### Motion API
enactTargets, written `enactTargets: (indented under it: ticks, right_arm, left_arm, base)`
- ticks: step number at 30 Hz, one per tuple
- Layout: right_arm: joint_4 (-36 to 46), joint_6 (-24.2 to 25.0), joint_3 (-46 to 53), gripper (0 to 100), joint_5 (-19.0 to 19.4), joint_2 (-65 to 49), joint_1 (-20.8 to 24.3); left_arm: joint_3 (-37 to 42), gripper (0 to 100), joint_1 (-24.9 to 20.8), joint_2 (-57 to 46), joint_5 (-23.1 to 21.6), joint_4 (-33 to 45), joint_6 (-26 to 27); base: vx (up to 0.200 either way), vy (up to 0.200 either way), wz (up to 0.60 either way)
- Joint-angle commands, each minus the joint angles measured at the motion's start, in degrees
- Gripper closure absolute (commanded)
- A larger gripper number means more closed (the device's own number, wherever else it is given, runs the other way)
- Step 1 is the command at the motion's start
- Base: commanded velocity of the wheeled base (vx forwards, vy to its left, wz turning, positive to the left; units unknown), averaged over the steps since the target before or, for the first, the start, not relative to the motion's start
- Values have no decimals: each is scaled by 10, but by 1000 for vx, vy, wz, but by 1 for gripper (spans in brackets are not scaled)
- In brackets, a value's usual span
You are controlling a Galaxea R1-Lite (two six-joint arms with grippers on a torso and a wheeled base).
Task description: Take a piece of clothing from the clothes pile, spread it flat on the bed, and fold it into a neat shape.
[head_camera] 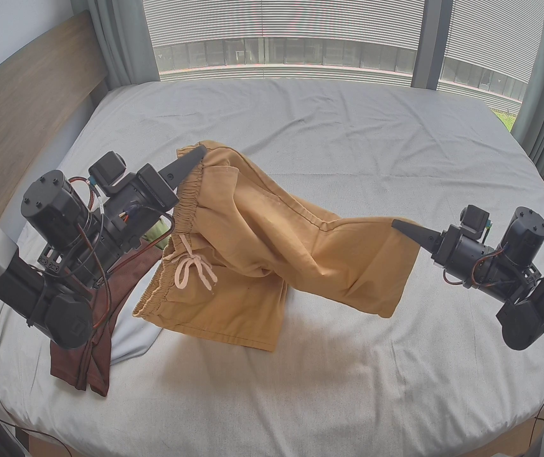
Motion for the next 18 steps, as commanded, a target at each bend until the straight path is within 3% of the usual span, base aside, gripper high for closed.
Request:
enactTargets:
  ticks: [1, 6, 12, 18]
  right_arm:
    - [1, 0, 0, 100, -1, -40, 4]
    - [12, 2, -24, 100, 0, -70, 4]
    - [120, 2, -82, 100, -1, -106, 0]
    - [161, 2, -122, 100, -1, -107, -3]
  left_arm:
    - [10, 100, 2, -2, 0, -1, 1]
    - [15, 100, 3, 0, 0, 0, 3]
    - [18, 100, 3, 4, 2, -1, 4]
    - [27, 100, 17, 2, 2, -1, 5]
  base:
    - [0, 0, 0]
    - [0, 0, 0]
    - [0, 0, 0]
    - [0, 0, 0]
